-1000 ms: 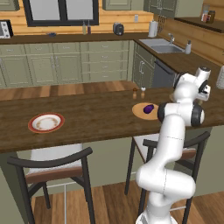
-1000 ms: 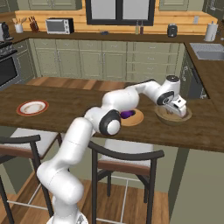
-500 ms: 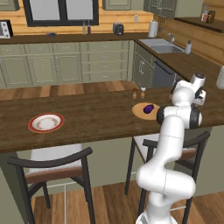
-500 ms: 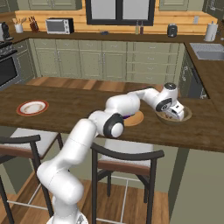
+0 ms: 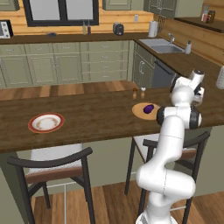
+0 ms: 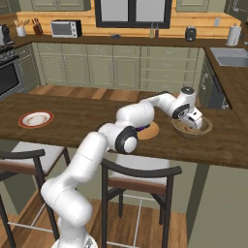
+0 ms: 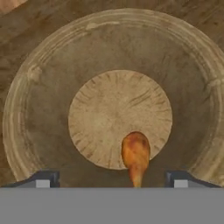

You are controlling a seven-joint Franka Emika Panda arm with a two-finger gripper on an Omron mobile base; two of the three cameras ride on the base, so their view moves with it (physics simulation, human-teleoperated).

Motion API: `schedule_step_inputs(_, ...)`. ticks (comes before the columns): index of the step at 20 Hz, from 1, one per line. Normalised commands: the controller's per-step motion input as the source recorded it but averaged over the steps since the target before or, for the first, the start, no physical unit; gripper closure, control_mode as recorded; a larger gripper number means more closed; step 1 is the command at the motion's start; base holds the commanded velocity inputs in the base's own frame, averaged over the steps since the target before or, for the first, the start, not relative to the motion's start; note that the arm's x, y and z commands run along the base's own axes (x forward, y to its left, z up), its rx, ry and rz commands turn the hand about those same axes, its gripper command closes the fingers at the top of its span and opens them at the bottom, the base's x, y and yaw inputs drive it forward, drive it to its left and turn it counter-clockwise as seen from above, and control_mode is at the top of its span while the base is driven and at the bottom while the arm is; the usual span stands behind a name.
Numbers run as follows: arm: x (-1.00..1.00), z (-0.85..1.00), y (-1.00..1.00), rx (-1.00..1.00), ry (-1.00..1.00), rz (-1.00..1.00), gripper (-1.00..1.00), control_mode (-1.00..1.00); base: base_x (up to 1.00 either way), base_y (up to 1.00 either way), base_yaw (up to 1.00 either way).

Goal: Pick the chicken drumstick and eggplant from their plates and place them in the bowl. Then put the bowl in the fridge.

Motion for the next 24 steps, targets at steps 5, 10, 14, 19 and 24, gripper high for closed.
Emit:
schedule_step_inputs(5,-0.69,0.39,0.52,-0.01,-0.11,0.0,-1.0,-1.0,0.0,0.0,0.0)
schedule_step_inputs(10,-0.84,0.02,0.91,-0.01,0.0,0.0,-1.0,-1.0,0.0,0.0,0.0)
schedule_step_inputs(14,-0.72,0.05,1.0,-0.11,0.0,0.07,-1.0,-1.0,0.0,0.0,0.0)
schedule_step_inputs(19,-0.21,0.1,0.85,-0.14,0.02,0.08,-1.0,-1.0,0.0,0.0,0.0)
schedule_step_inputs(24,0.11,0.0,0.91,0.0,0.08,-0.06,-1.0,-1.0,0.0,0.0,0.0)
